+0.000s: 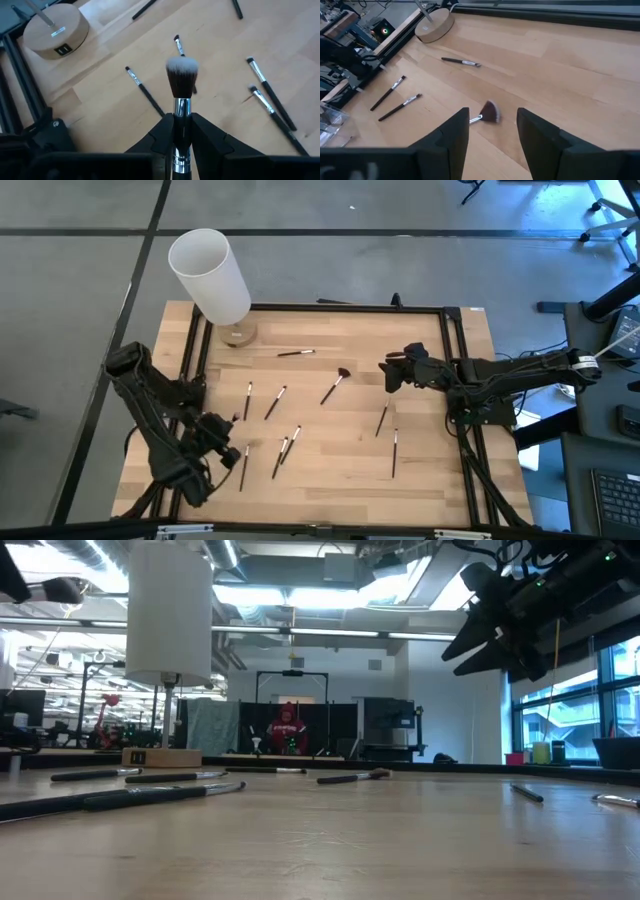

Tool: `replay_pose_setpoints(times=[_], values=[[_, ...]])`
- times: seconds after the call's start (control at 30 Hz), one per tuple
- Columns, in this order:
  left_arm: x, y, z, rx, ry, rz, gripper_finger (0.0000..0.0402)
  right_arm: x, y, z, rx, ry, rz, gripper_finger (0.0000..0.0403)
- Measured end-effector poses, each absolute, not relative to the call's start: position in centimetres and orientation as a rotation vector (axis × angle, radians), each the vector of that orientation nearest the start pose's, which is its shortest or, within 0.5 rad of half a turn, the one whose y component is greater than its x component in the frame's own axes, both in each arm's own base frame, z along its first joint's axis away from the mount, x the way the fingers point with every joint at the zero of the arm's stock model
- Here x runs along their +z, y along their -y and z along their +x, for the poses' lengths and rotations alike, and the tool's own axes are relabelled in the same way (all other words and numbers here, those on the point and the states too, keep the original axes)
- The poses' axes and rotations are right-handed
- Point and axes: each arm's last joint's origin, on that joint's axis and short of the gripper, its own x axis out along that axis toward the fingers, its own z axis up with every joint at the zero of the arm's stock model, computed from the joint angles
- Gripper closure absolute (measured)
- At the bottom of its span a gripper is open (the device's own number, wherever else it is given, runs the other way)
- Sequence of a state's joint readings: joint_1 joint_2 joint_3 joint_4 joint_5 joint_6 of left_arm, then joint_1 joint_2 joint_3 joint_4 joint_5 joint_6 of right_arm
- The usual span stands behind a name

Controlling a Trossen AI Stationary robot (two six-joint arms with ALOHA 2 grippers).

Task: Pick & Place Makeup Supplies
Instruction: Put the makeup brush into the transparent organizer

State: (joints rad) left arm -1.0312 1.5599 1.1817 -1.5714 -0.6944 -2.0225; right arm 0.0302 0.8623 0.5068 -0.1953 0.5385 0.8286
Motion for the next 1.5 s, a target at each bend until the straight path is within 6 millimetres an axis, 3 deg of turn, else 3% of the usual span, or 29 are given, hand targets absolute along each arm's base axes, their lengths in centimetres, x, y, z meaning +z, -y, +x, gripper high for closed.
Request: replay_pose_setpoints(times=[0.4, 1.07, 1.5], values=[[22.4, 19.2, 9.8, 0.807, -0.784, -0.184, 0.0350, 22.7, 1.0, 17.8, -0.678, -0.292, 0.635, 0.0237], [22.1, 19.5, 9.6, 0.755, -0.754, -0.151, 0.0348, 22.7, 0.9, 17.8, -0.678, -0.292, 0.634, 0.0237], [20.2, 20.8, 9.2, 0.795, -0.794, -0.091, 0.0347, 22.7, 0.9, 17.8, -0.677, -0.291, 0.634, 0.0237]])
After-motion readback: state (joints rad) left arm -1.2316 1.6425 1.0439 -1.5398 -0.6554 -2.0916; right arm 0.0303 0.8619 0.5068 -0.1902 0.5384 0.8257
